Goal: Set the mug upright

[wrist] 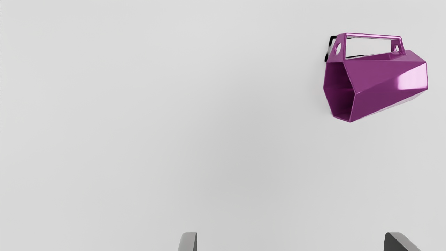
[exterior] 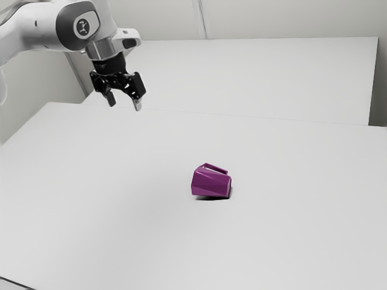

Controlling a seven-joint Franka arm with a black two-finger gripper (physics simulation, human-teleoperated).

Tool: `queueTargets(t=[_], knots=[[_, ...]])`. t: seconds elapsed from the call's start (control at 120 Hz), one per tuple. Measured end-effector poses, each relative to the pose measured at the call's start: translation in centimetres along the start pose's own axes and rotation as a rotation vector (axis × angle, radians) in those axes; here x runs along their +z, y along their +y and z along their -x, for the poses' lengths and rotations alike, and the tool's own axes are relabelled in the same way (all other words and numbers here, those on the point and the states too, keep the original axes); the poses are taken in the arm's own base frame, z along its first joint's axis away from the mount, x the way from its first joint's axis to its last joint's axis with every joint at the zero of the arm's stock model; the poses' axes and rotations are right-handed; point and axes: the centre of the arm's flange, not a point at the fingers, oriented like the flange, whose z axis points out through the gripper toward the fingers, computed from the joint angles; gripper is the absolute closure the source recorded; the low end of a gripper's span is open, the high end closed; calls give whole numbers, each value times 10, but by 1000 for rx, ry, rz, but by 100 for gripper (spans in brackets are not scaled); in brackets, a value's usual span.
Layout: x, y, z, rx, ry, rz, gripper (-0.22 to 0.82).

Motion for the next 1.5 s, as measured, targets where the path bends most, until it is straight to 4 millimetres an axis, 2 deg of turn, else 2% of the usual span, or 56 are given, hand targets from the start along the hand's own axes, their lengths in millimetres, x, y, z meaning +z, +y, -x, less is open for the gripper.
queueTargets(t=[0.192,0.283,0.425,0.525,0.6,0.883,1.108,1.367,1.5], knots=[[5,-7,-5,-11,-6,2,2],[10,-4,-11,-7,-1,17,2],[20,21,-20,29,17,60,2],[32,43,-23,56,21,97,2],[42,51,-24,61,21,127,2],[107,39,-26,-10,20,274,3],[152,47,-26,-38,46,391,3],[192,42,-35,-69,89,485,3],[225,42,-33,-102,92,558,3]])
